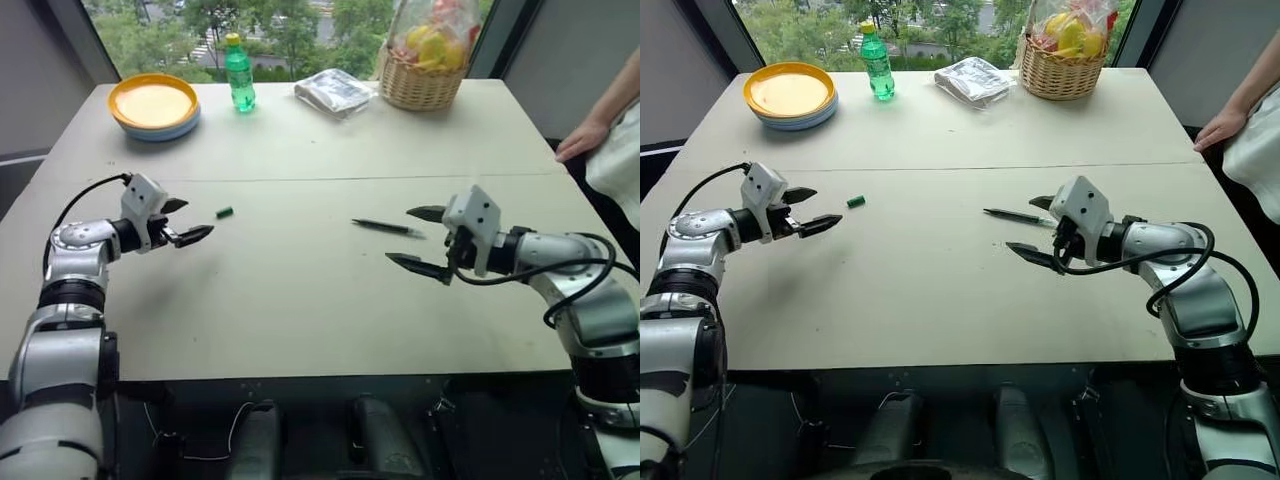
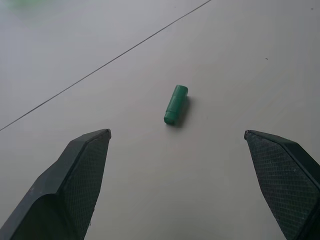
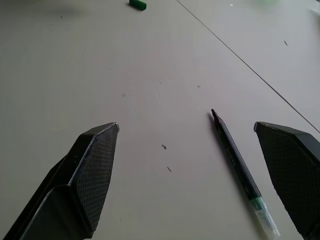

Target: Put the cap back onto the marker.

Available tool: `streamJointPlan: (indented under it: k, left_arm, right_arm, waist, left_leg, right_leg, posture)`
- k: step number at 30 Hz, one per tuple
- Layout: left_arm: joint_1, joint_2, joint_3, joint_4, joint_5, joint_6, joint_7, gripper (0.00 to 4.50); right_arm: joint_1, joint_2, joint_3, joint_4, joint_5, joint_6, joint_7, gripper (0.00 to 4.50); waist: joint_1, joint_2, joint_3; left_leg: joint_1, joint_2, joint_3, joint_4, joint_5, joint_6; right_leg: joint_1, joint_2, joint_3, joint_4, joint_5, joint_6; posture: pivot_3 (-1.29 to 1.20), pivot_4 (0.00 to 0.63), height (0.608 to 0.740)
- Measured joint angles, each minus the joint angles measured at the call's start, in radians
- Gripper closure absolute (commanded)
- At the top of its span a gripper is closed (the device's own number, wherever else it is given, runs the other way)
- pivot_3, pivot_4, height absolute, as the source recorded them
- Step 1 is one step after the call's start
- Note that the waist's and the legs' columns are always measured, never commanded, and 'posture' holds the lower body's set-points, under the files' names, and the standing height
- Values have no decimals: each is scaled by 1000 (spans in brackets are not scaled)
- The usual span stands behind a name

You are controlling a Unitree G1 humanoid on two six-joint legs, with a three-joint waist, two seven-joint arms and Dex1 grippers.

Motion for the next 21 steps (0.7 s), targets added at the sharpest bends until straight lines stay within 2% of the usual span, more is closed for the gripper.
streamJointPlan:
  k: [7, 21]
  left_arm:
    - [-34, -38, -25, 87, 76, -33, 71, 0]
    - [-62, -119, 23, 128, 74, -10, 126, 0]
  right_arm:
    - [70, -60, -55, -90, 42, 72, -17, 25]
    - [91, -155, -111, -125, 92, 132, -18, 25]
  waist:
    - [2, 0, 0]
    - [3, -1, 0]
  left_leg:
    - [0, 0, 0, 0, 0, 0]
    - [0, 0, 0, 1, 0, 0]
  right_leg:
    - [0, 0, 0, 0, 0, 0]
    - [0, 0, 0, 1, 0, 1]
  posture:
    - [0, 150, 740]
    - [0, 150, 740]
